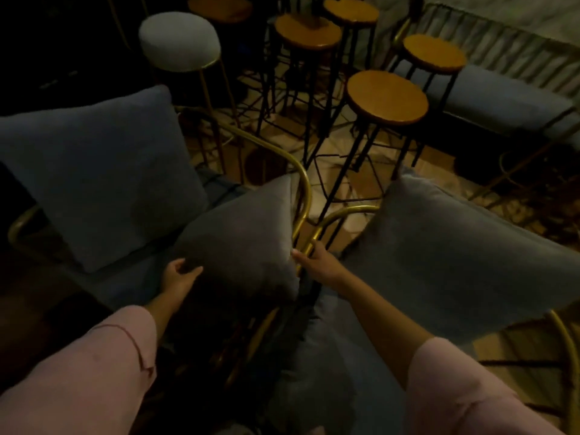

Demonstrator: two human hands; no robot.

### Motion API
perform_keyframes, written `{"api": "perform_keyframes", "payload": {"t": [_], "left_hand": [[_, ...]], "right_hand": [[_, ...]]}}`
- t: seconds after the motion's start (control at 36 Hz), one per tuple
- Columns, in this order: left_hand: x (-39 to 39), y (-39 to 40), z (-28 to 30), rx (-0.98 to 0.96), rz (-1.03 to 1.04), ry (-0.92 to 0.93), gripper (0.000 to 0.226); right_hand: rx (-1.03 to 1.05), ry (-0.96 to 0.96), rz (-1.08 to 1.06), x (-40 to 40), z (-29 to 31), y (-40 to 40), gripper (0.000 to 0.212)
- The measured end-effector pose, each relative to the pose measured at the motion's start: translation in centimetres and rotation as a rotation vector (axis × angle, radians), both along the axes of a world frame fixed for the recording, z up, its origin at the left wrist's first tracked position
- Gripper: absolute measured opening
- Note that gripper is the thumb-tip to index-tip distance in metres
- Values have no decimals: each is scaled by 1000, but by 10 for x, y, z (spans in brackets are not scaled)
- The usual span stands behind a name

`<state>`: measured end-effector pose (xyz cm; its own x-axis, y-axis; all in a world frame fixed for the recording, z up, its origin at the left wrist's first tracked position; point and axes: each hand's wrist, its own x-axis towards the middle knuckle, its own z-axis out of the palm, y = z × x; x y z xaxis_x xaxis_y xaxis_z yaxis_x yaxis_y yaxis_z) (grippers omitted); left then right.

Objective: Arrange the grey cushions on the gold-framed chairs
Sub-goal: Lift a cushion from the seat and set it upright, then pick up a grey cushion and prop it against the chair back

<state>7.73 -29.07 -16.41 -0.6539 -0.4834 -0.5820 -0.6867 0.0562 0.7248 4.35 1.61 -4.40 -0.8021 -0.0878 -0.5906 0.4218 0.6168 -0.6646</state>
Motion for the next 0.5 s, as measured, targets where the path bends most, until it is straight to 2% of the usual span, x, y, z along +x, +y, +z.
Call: {"api": "perform_keyframes", "payload": {"t": [0.06,0.14,0.22,0.28,0.42,0.5], "left_hand": [[3,-27,-22,46,-11,-64,65],[0,-63,-54,118,-49,-157,81],[-7,-78,-53,173,-55,-236,76],[-14,-85,-55,214,-77,-284,72],[-31,-107,-85,313,-83,-397,77],[-39,-116,-103,430,-52,-387,104]], "right_hand": [[12,-2,-7,-10,-7,-31,71],[86,-10,-88,-24,-29,-74,91],[257,0,-193,-32,-44,-107,118],[365,32,-263,-37,-54,-121,128],[511,110,-368,-46,-77,-130,131],[537,149,-384,-47,-88,-127,125]]}}
